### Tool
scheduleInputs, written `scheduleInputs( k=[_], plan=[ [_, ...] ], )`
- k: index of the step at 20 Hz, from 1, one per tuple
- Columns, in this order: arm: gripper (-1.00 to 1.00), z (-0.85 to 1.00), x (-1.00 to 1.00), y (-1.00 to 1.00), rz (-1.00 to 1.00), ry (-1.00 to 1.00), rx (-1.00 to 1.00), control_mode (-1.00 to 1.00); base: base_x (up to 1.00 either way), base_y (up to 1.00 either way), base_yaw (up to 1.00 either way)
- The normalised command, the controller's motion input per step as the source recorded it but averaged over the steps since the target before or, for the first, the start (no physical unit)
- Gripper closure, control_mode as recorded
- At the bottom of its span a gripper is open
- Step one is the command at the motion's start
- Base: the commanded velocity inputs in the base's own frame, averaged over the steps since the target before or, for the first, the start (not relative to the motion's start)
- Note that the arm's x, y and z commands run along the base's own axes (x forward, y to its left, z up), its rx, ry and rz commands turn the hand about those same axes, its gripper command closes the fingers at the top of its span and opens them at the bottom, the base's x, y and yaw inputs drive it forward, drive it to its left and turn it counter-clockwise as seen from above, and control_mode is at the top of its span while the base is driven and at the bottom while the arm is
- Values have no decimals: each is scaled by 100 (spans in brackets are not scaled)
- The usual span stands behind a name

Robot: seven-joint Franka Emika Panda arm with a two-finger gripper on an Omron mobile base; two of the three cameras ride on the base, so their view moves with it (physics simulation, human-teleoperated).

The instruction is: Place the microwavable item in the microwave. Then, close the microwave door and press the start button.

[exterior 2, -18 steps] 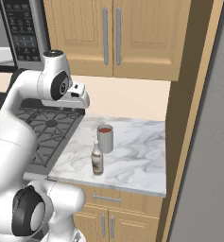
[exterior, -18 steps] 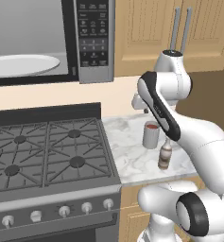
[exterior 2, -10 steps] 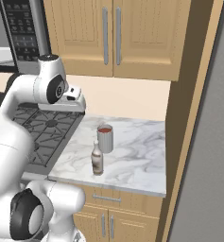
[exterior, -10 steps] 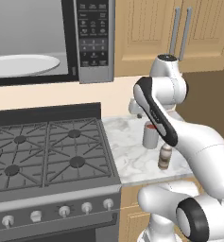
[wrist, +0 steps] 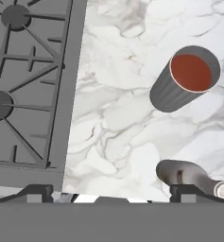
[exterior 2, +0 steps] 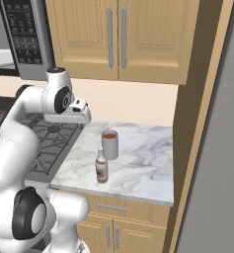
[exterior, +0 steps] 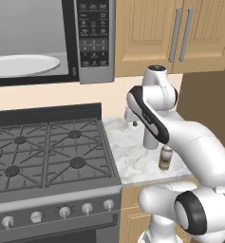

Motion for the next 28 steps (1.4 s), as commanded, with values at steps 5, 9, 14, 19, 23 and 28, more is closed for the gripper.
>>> scheduleInputs(
  k=[5, 9, 14, 19, 23, 28],
  plan=[
    [-100, -8, 10, -25, 0, 7, 0, -100, 0, 0, 0],
    [-100, -16, 5, -31, 0, 1, 0, -100, 0, 0, 0],
    [-100, -33, 18, -26, 3, 2, 0, -100, 0, 0, 0],
    [-100, -41, 21, -18, 5, 2, 0, -100, 0, 0, 0],
    [-100, -25, 12, -21, 1, 1, 0, -100, 0, 0, 0],
    [-100, -3, 12, -13, 0, 7, 0, -100, 0, 0, 0]
  ],
)
